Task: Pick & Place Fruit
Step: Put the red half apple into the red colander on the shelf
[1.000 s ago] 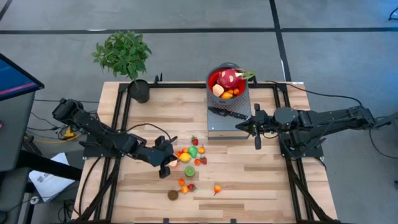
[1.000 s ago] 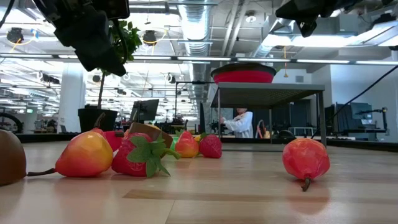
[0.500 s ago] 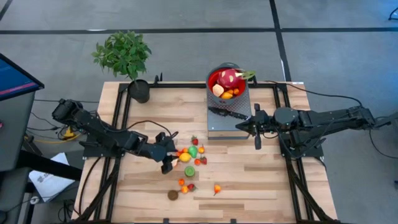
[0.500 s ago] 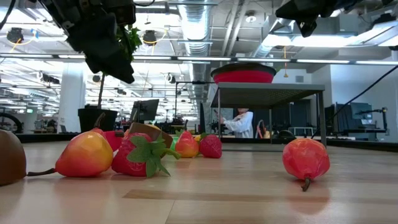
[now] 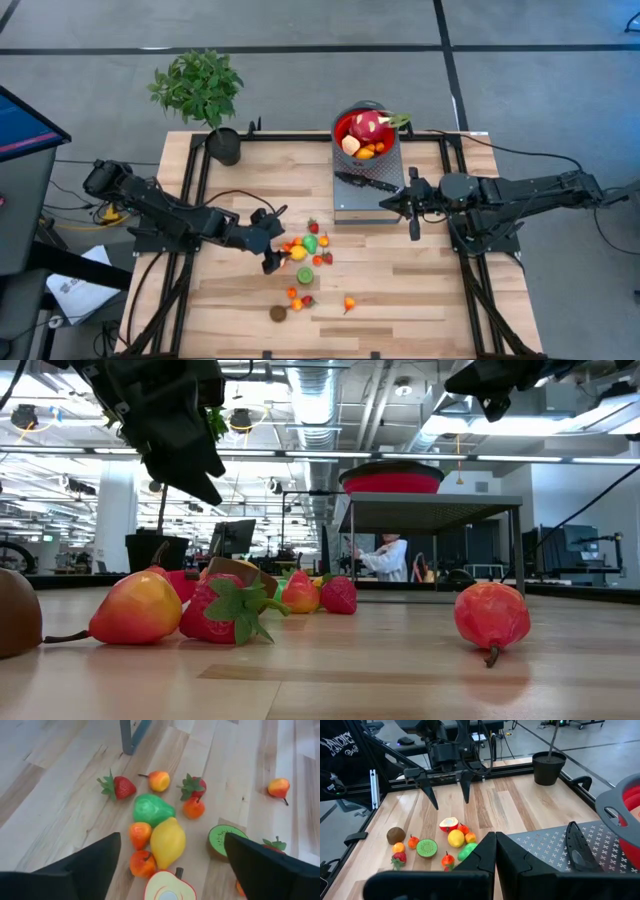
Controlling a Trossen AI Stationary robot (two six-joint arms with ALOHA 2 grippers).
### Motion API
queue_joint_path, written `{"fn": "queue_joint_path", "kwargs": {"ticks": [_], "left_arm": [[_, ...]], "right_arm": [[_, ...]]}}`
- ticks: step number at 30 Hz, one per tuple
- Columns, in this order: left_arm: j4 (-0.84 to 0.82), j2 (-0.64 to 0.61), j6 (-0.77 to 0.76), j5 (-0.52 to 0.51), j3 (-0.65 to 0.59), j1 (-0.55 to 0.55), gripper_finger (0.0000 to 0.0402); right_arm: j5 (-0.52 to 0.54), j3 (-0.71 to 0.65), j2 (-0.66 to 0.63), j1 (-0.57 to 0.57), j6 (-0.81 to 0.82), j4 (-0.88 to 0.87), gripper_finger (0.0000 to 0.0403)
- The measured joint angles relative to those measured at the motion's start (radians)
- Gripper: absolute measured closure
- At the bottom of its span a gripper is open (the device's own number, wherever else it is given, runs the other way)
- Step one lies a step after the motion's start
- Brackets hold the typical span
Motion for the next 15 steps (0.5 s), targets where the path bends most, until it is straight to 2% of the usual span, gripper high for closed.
{"fn": "queue_joint_path", "kwargs": {"ticks": [6, 15], "left_arm": [[0.003, 0.0, 0.0, 0.0, 0.0, 0.0, 0.0019], [0.002, 0.0, -0.055, 0.06, -0.041, -0.018, 0.0031]], "right_arm": [[0.0, 0.0, 0.0, 0.0, 0.0, 0.001, 0.04], [0.0, 0.0, 0.0, 0.0, 0.0, 0.0, 0.04]]}}
